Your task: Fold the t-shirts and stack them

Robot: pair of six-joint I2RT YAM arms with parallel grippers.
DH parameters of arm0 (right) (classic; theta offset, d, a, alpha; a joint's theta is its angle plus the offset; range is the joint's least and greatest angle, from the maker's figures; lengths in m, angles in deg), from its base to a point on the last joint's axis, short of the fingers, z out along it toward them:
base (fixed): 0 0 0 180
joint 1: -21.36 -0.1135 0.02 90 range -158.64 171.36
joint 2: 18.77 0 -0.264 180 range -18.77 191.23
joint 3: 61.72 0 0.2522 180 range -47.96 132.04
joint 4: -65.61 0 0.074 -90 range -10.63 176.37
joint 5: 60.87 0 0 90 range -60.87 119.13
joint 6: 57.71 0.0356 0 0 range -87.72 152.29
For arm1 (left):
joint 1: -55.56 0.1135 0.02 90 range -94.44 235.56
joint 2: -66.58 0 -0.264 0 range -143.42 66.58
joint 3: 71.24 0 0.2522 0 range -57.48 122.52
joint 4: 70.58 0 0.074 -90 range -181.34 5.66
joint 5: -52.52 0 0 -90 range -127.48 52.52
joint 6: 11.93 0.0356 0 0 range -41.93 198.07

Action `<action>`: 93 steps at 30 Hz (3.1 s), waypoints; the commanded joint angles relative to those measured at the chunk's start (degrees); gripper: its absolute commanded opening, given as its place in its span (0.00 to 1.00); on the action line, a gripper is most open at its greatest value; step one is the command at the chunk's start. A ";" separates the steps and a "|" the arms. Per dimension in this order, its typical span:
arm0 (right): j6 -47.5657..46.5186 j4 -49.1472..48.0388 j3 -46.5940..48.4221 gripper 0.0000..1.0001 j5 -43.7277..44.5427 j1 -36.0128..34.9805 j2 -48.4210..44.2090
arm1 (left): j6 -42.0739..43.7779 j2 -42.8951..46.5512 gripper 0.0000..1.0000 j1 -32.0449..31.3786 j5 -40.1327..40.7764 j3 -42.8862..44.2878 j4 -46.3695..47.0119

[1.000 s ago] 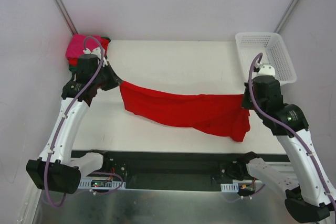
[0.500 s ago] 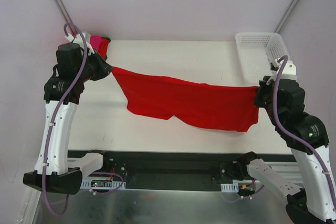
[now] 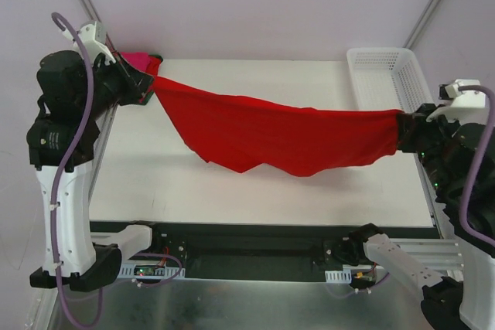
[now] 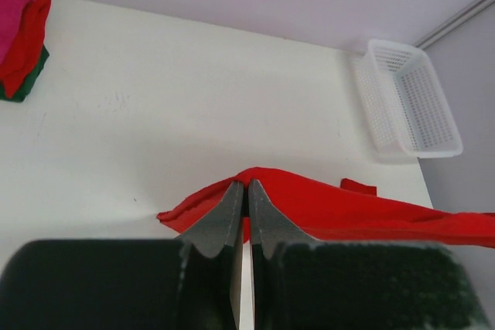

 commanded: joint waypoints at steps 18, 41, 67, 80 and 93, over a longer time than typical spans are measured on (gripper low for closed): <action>-4.12 -5.75 5.48 0.01 -10.68 -0.05 -8.75 | 2.14 8.07 0.00 0.54 6.06 16.34 -7.14; -5.18 -12.61 9.24 0.01 -5.84 -0.14 4.52 | 4.52 4.02 0.00 0.63 5.27 13.43 1.65; -8.08 -17.87 7.43 0.01 -2.69 1.18 -0.41 | 7.33 13.79 0.00 0.54 27.43 7.04 6.82; -7.20 -26.06 -4.39 0.01 -1.54 1.26 7.33 | 7.85 5.69 0.00 0.54 21.80 -9.08 20.81; -6.76 -17.36 15.48 0.01 -5.58 1.26 -0.21 | 7.94 16.84 0.00 0.54 20.04 6.75 11.85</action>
